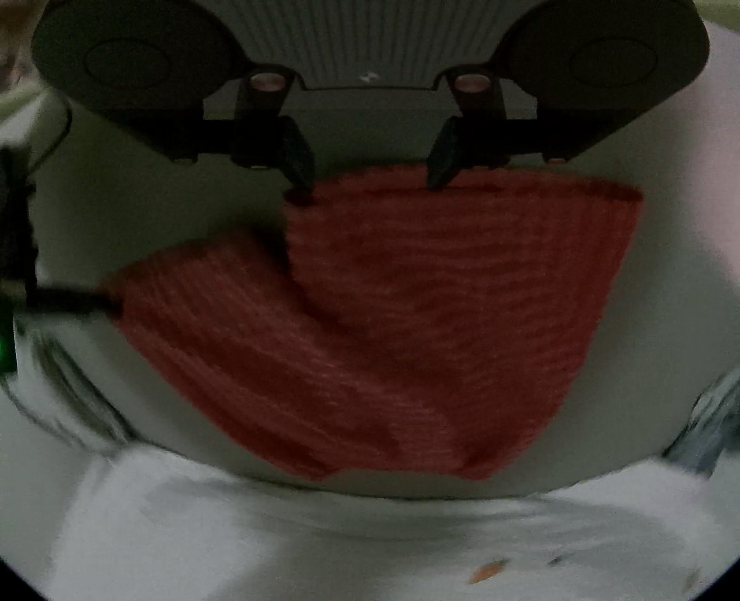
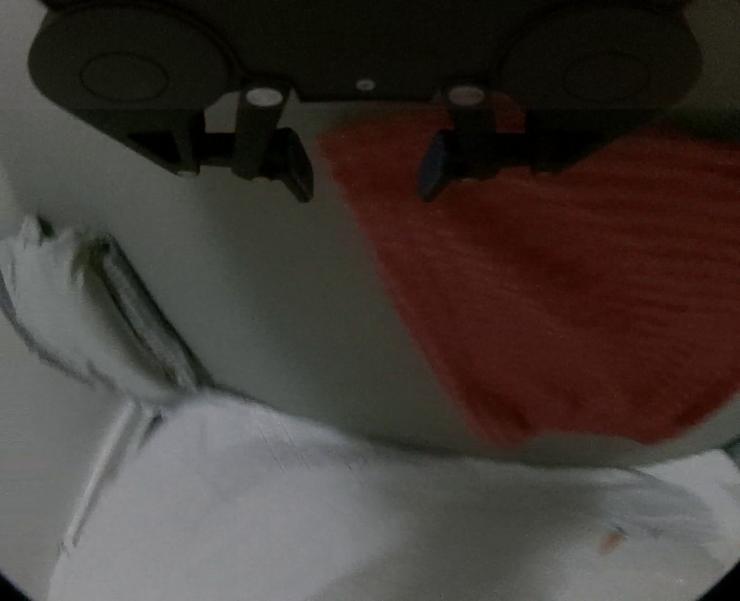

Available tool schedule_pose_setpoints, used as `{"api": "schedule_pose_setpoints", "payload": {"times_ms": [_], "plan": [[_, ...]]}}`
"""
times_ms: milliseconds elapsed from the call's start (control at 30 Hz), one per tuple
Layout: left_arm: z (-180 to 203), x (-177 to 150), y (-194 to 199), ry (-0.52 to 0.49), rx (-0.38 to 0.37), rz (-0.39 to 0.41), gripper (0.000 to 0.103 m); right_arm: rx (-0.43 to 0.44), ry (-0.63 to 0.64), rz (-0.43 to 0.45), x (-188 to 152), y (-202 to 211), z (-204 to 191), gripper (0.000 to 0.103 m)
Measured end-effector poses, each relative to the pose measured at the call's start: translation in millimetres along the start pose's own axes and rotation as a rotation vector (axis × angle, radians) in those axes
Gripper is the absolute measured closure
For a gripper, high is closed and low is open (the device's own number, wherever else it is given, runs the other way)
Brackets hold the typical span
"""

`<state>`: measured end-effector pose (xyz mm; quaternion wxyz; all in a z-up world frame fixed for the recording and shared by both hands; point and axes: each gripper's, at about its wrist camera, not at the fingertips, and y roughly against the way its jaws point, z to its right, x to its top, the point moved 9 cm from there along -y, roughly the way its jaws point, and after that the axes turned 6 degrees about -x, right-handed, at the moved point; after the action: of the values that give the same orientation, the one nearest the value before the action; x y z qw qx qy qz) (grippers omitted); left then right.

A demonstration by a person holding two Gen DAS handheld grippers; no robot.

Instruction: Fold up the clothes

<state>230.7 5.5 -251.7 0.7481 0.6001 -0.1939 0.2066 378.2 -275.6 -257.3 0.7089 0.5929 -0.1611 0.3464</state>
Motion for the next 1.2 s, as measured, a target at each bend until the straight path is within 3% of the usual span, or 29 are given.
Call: {"api": "schedule_pose_setpoints", "payload": {"times_ms": [33,100,300,367,433,600,667,733,767,900,967,1033,1100,1133,1167,1200], "plan": [[-3.3,0.6,0.0,0.010,0.011,0.000,0.047,-0.018,-0.018,-0.016,-0.9,-5.8,9.2,0.075],[-9.8,1.8,0.1,0.030,0.033,0.000,0.047,-0.054,-0.054,-0.049,-2.9,-17.3,27.4,0.101],[-28.0,11.2,5.3,0.071,0.051,0.019,0.046,-0.133,-0.223,-0.139,-11.7,-30.9,77.8,0.097],[-37.3,17.9,4.4,0.081,0.064,0.025,0.044,-0.146,-0.203,-0.128,-2.7,-26.4,79.9,0.083],[-45.8,27.4,1.8,0.089,0.070,0.033,0.040,-0.143,-0.201,-0.068,11.7,-14.4,77.6,0.056],[-65.7,62.9,-11.7,0.108,0.071,0.059,0.036,-0.096,-0.220,0.043,64.6,-9.9,66.7,0.051],[-71.9,80.3,-20.4,0.110,0.074,0.068,0.036,-0.079,-0.188,0.072,84.6,-20.3,54.1,0.056],[-79.4,98.5,-30.6,0.112,0.076,0.076,0.036,-0.028,-0.123,0.090,107.6,-34.6,33.8,0.092],[-83.6,107.6,-36.2,0.113,0.078,0.081,0.035,-0.010,-0.097,0.093,118.7,-43.5,24.4,0.093],[-101.8,143.5,-63.5,0.109,0.080,0.083,0.035,0.018,-0.019,0.104,162.4,-86.0,-10.2,0.091],[-110.9,159.3,-79.4,0.110,0.080,0.075,0.034,0.025,0.001,0.104,181.8,-109.5,-23.3,0.081],[-119.7,173.0,-95.5,0.118,0.078,0.063,0.034,0.037,0.005,0.083,200.0,-138.0,-32.8,0.062],[-128.3,185.3,-110.4,0.125,0.078,0.051,0.034,0.057,-0.003,0.050,214.8,-165.7,-40.3,0.062],[-131.2,190.0,-114.5,0.126,0.086,0.050,0.034,0.070,-0.011,0.030,218.2,-177.2,-43.0,0.065],[-133.9,194.4,-118.1,0.129,0.085,0.056,0.034,0.083,-0.020,0.009,221.6,-188.8,-45.8,0.077],[-136.8,198.5,-121.8,0.132,0.084,0.061,0.034,0.094,-0.024,0.004,224.5,-197.0,-47.0,0.103]]}}
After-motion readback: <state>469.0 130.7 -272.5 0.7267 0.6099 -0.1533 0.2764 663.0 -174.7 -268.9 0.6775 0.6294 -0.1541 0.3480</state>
